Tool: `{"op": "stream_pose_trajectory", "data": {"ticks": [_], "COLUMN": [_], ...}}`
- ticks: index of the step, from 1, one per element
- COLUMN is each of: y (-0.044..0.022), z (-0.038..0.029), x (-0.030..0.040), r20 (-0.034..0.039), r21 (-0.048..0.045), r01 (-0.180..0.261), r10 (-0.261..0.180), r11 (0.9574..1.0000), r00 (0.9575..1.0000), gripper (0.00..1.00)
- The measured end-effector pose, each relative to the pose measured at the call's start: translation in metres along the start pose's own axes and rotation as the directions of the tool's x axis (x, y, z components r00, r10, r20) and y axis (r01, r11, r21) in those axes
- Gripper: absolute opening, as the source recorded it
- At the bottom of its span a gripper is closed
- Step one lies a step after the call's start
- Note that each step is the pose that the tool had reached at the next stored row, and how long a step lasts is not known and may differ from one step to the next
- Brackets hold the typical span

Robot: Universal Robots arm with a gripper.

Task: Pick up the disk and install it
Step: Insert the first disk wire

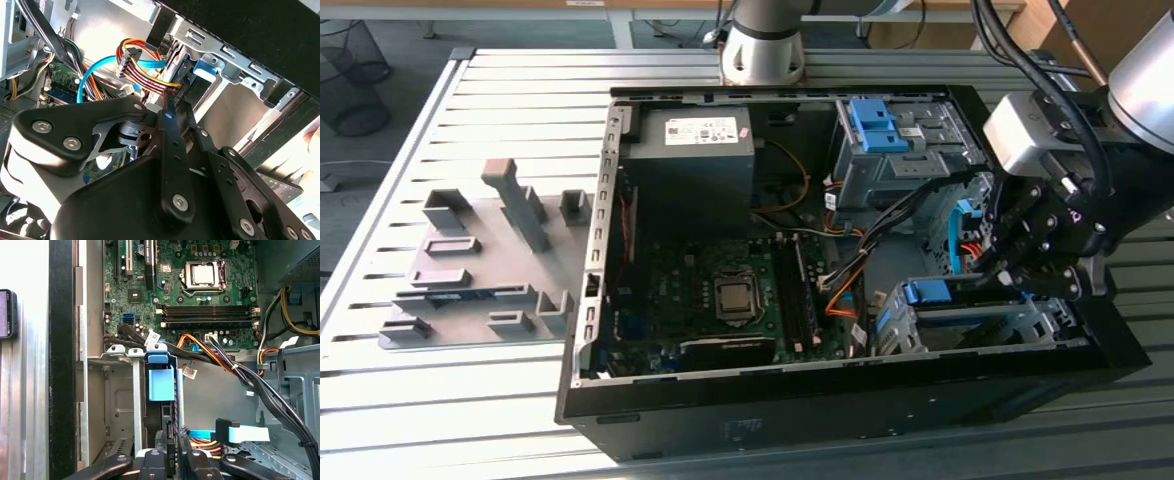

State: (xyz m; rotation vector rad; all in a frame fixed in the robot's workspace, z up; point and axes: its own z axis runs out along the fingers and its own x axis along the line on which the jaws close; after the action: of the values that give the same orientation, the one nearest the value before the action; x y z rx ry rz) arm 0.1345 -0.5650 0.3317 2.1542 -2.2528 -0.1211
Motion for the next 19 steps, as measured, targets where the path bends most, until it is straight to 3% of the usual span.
{"op": "stream_pose_trajectory", "data": {"ticks": [12, 16, 19], "y": [0.0008, 0.0008, 0.0008], "z": [-0.0114, -0.0117, -0.0117], "x": [-0.0004, -0.0005, -0.0005], "r20": [0.0003, -0.0001, 0.0], "r21": [0.0, 0.0, 0.0], "r01": [0.0, 0.0, 0.0], "r10": [0.0, 0.0, 0.0], "r11": [1.0, 1.0, 1.0], "r00": [1.0, 1.0, 1.0], "gripper": [0.23, 0.11, 0.11]}}
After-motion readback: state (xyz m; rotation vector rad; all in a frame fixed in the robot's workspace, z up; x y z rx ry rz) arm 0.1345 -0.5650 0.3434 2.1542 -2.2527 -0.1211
